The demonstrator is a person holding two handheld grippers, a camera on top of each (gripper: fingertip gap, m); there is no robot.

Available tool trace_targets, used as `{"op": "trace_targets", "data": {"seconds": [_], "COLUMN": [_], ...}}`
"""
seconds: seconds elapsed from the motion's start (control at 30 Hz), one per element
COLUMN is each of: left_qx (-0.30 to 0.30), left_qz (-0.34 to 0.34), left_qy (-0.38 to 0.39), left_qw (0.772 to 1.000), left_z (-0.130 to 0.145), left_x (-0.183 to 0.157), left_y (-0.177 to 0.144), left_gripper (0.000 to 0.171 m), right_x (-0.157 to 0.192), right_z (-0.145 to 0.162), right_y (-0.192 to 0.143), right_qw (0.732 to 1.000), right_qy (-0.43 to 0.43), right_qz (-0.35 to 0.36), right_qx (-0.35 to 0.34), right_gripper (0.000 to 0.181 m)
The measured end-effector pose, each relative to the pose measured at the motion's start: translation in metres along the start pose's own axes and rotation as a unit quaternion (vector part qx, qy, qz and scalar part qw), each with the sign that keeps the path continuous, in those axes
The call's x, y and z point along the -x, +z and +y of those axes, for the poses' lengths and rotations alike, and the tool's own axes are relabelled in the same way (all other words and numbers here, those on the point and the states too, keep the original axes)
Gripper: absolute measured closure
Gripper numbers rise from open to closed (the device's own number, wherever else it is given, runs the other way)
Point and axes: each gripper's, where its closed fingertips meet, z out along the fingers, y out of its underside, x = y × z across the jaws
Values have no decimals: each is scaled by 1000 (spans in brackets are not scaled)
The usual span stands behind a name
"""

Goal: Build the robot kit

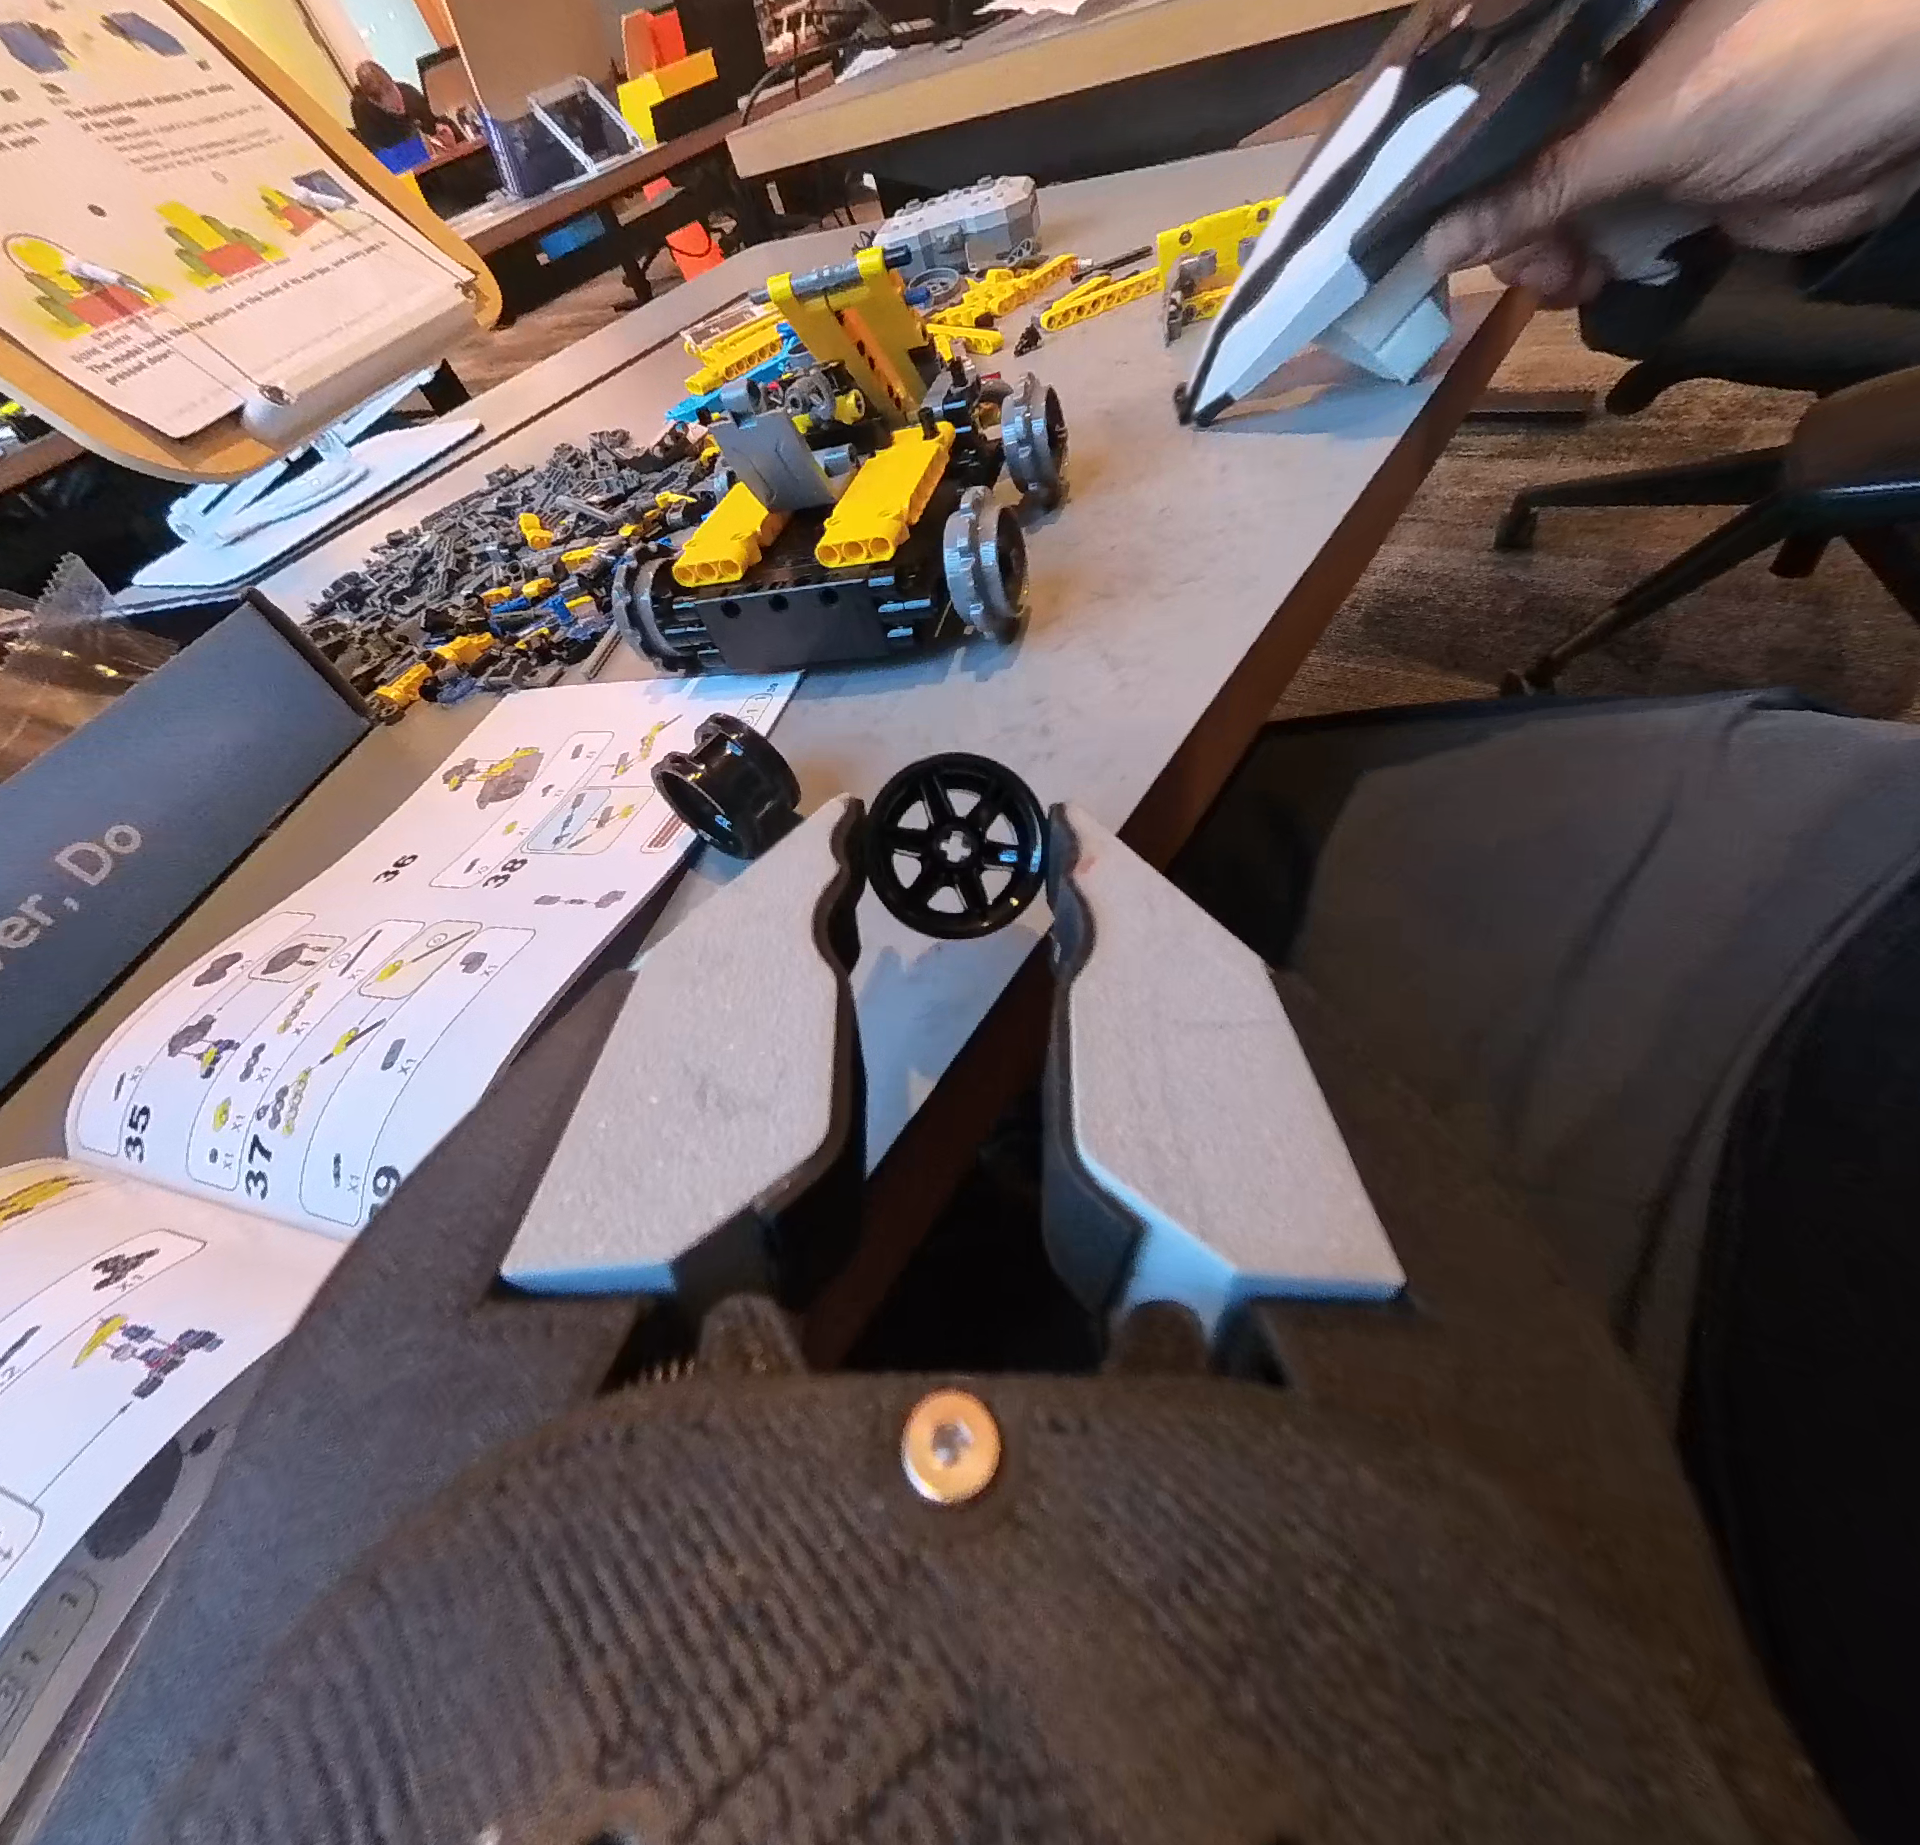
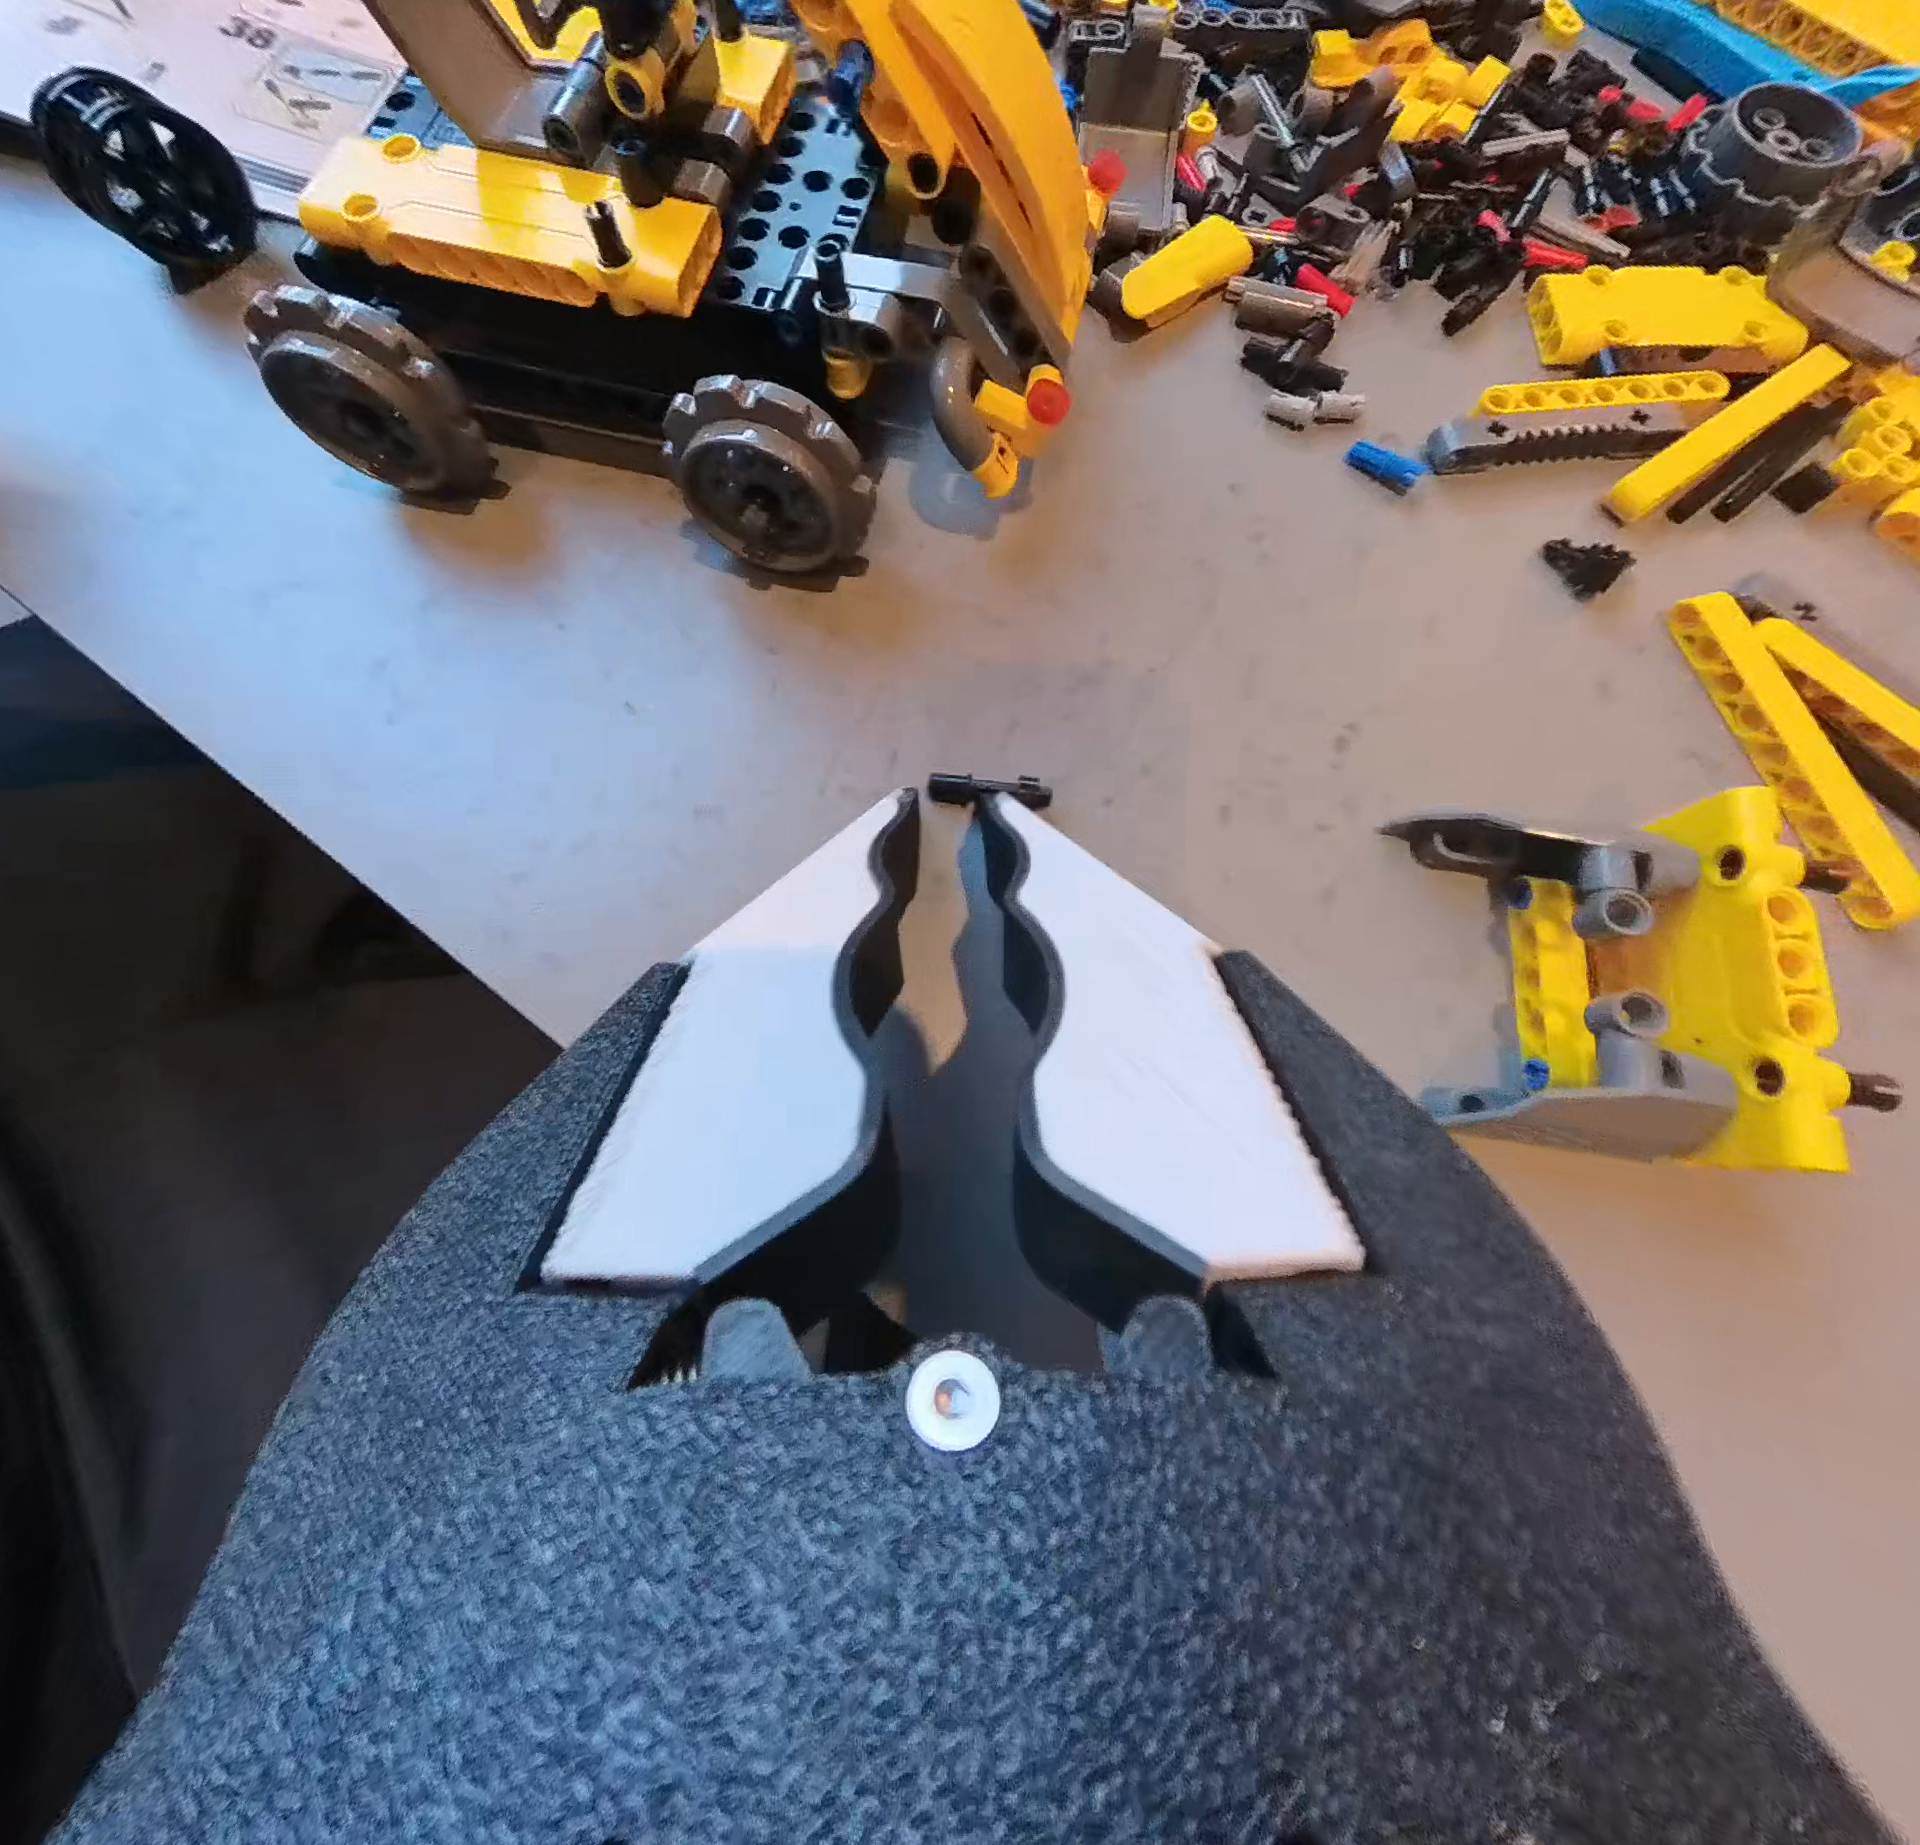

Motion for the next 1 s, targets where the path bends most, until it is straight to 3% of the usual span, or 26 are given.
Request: {"op": "trace_targets", "data": {"seconds": [0.23,0.47,0.53,0.6,0.67,0.73,0.83,0.93,1.0], "left_qx": [-1,-28,-74,-101,-101,-80,-89,-97,-92], "left_qz": [2,3,34,53,38,17,20,22,11], "left_qy": [-12,2,21,56,113,169,228,265,280], "left_qw": [1000,1000,996,992,988,982,969,959,956], "left_z": [1,-11,-34,-55,-68,-74,-86,-90,-87], "left_x": [2,2,-11,-25,-32,-38,-55,-69,-70], "left_y": [0,-3,-5,-2,9,21,28,31,33], "left_gripper": [139,139,139,139,139,139,139,139,139], "right_x": [3,2,26,72,122,163,180,194,193], "right_z": [-3,-38,-55,-68,-78,-82,-82,-78,-74], "right_y": [-3,-37,-50,-58,-62,-62,-50,-49,-45], "right_qw": [1000,992,984,967,941,919,925,914,920], "right_qy": [-1,5,11,21,44,48,38,47,35], "right_qz": [-13,-15,-78,-187,-292,-359,-352,-382,-371], "right_qx": [-23,-124,-157,-168,-167,-155,-139,-125,-118], "right_gripper": [162,157,153,148,135,133,136,158,159]}}
